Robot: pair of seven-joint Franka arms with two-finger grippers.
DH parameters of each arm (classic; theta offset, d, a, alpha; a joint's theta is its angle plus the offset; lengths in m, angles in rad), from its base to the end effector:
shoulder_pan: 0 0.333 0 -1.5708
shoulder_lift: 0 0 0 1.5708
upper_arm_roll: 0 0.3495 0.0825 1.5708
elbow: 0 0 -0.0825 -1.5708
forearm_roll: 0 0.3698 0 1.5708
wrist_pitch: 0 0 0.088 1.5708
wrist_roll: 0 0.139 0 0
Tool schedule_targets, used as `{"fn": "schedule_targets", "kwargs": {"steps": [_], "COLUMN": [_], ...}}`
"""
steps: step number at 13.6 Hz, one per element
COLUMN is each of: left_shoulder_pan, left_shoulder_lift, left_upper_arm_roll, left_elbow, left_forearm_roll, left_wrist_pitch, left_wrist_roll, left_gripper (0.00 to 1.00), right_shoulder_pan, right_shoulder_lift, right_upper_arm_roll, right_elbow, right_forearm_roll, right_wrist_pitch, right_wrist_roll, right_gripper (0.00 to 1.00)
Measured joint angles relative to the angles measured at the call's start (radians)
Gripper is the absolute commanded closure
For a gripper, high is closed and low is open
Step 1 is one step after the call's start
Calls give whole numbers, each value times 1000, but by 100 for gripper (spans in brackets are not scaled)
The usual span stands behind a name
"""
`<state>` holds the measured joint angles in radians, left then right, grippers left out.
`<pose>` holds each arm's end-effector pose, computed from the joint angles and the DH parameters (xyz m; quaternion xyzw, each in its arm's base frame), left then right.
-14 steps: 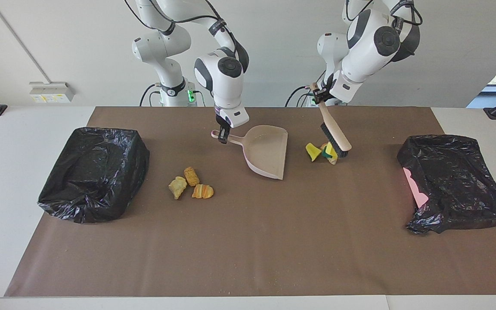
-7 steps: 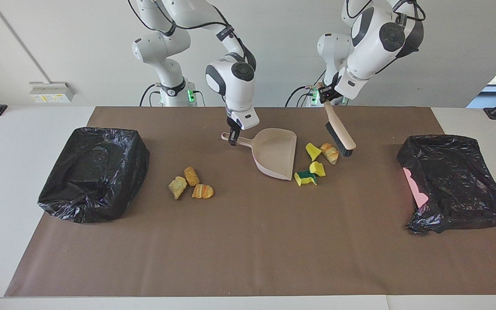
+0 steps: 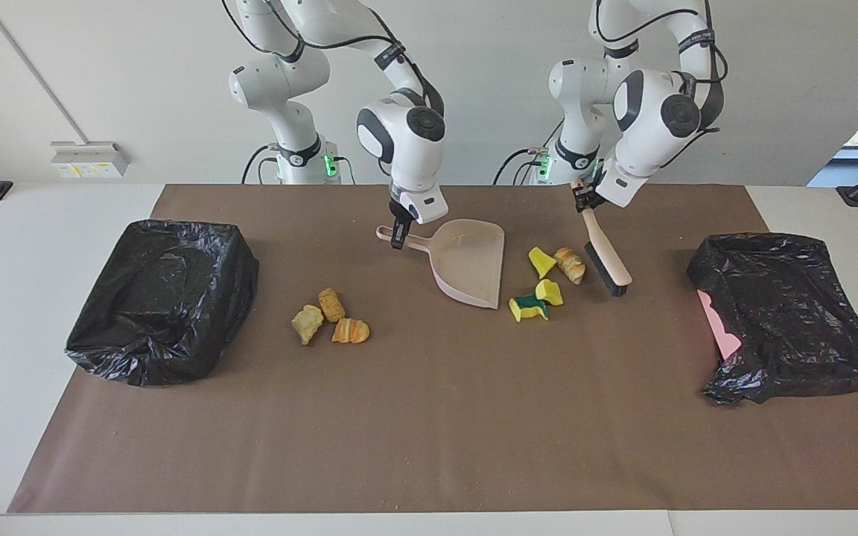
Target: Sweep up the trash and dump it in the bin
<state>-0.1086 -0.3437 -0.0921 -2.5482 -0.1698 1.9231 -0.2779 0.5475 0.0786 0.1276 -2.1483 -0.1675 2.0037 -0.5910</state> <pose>0.3433 -0.0866 0.3795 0.9849 0.0831 -0.1498 0.0250 0.4068 0.3060 0.3609 0.7729 0.6213 -0.1076 0.0712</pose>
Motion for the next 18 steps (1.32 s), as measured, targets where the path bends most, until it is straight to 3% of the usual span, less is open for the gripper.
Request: {"fn": "schedule_targets", "kwargs": {"steps": [2,5,8,14,18], "left_shoulder_pan": [-5,-70,-177,-472,-546], "left_shoulder_lift": [10,24,58,89,107], "left_upper_arm_roll": [-6,-14,-18,-25,-24], "left_elbow": [-36,-38,-37,7,64], "left_forearm_roll": [2,2,-13,-160,-184], "left_wrist_pitch": [39,52,122,221,211], "left_wrist_roll": [26,34,31,30,30], "left_gripper": [100,100,100,100,100], "right_shoulder_pan": [0,0,0,0,0], "right_shoulder_lift": [0,3,6,7,7], "right_upper_arm_roll": [-2,-2,-2,-2,-2], "right_elbow": [39,42,42,42,42], "right_forearm_roll": [-12,-13,-13,-13,-13], "right_wrist_pitch": [-69,-79,-79,-79,-79], "right_wrist_roll": [0,5,12,12,13], "right_gripper": [100,100,100,100,100]}}
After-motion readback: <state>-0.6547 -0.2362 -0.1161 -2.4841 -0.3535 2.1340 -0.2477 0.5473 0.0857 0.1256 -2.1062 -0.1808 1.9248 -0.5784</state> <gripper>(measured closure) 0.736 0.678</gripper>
